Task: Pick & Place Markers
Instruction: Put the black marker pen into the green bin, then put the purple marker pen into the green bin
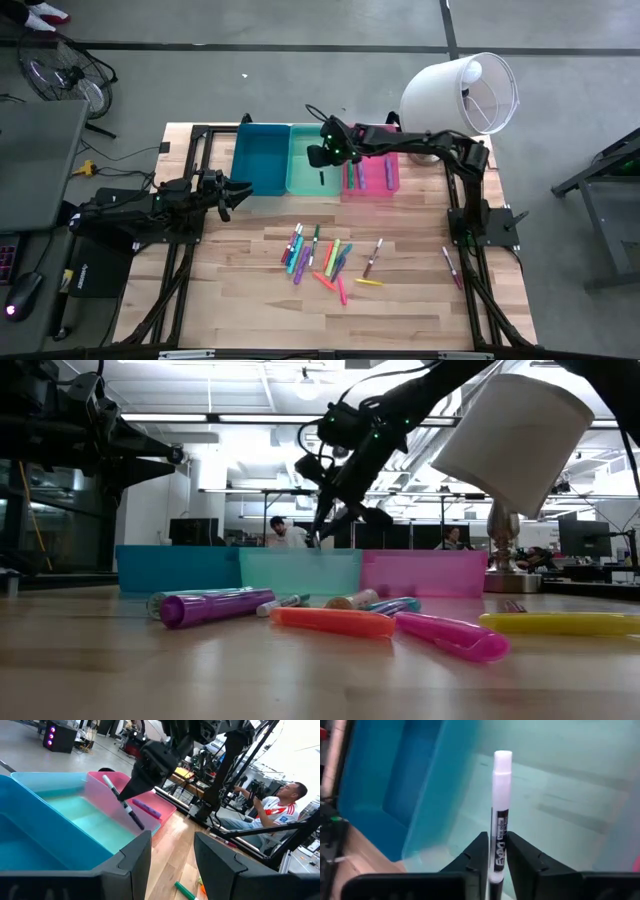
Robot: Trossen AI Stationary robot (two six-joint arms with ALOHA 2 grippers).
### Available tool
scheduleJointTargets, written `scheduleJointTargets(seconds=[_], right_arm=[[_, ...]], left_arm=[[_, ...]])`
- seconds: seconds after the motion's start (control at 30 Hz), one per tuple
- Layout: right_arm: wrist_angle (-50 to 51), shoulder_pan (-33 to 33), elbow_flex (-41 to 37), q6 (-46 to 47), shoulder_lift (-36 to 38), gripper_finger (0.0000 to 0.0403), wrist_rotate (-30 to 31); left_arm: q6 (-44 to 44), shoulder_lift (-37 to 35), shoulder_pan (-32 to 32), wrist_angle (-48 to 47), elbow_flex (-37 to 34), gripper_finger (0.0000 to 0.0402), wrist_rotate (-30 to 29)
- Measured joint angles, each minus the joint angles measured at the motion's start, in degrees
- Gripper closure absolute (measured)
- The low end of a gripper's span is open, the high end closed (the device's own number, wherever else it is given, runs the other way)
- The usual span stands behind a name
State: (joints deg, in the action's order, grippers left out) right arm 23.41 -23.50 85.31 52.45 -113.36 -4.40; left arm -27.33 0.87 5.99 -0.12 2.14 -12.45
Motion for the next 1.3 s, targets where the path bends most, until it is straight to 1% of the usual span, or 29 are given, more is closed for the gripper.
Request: scheduleJointTargets(seconds=[0.3, 0.43, 0.53, 0.73, 0.87, 1.1, 1.2, 1.3], right_arm=[[2.2, 1.4, 0.0, 0.0, 1.3, 0.0268, 0.2], [4.8, 3.1, 0.0, -0.3, 4.7, 0.0251, 2.1], [10.1, 5.0, 0.0, -1.8, 7.7, 0.0250, 4.4], [27.6, 11.1, 0.0, -0.8, 13.7, 0.0249, 10.1], [40.4, 16.7, 0.0, 4.1, 17.2, 0.0249, 13.3], [64.4, 27.2, -0.4, 19.2, 21.6, 0.0249, 15.5], [65.5, 31.9, -6.0, 25.2, 25.7, 0.0249, 13.6], [61.6, 37.3, -15.2, 31.9, 30.7, 0.0249, 9.6]], left_arm=[[0.0, 0.0, 0.0, 0.0, 0.0, 0.0254, 0.0], [0.0, 0.0, 0.0, 0.0, 0.0, 0.0254, 0.0], [0.0, 0.0, 0.0, 0.0, 0.0, 0.0254, 0.0], [0.0, 0.0, 0.0, 0.0, 0.0, 0.0254, 0.0], [0.0, 0.0, 0.0, 0.0, 0.0, 0.0254, 0.0], [0.0, 0.0, 0.0, 0.0, 0.0, 0.0254, 0.0], [0.0, 0.0, 0.0, 0.0, 0.0, 0.0254, 0.0], [0.0, 0.0, 0.0, 0.0, 0.0, 0.0254, 0.0]])
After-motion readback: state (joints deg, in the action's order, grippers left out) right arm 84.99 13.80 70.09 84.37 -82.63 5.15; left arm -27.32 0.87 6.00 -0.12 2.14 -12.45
